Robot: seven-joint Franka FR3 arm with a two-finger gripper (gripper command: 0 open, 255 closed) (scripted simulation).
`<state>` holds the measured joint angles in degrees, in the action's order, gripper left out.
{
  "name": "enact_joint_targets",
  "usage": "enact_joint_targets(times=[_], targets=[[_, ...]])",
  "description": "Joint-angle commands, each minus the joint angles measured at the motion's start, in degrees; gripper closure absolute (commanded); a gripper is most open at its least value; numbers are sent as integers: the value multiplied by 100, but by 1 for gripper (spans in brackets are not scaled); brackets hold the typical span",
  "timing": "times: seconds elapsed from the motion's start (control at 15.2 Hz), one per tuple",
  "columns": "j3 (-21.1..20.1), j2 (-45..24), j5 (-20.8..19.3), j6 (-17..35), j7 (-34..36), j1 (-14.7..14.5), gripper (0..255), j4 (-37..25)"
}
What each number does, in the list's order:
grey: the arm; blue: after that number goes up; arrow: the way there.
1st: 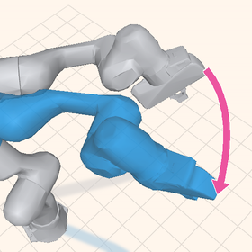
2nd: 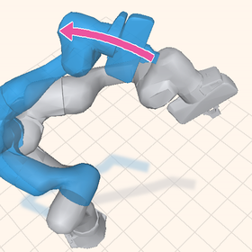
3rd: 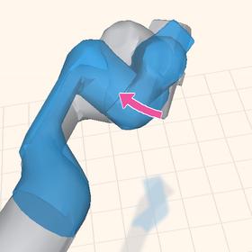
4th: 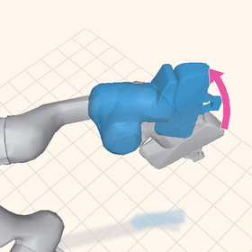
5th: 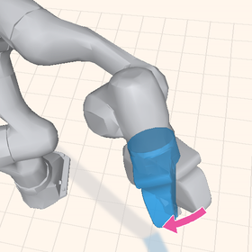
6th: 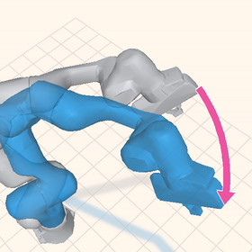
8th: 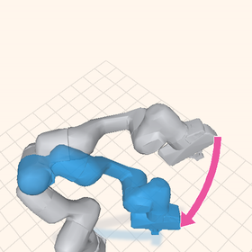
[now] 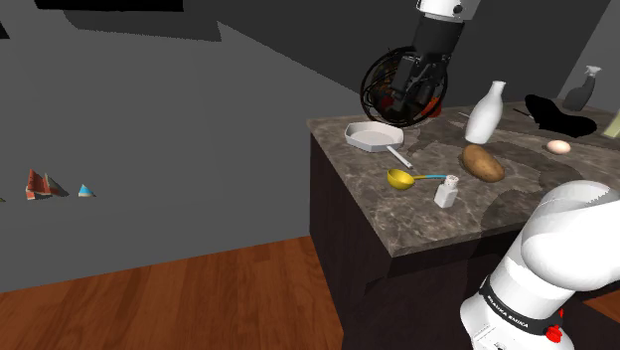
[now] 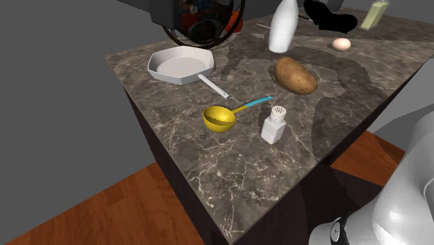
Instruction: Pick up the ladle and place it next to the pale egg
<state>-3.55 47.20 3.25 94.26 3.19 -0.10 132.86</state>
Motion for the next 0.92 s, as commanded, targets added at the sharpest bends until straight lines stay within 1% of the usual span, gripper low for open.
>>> enact_joint_targets(times=[0.0,0.46,0.86], targets=[[0,0,0,0,0,0,0,0],[812,743,-672,817,-1972,-336,0,1509],[1755,946,-1490,1646,-3732,-428,0,2436]])
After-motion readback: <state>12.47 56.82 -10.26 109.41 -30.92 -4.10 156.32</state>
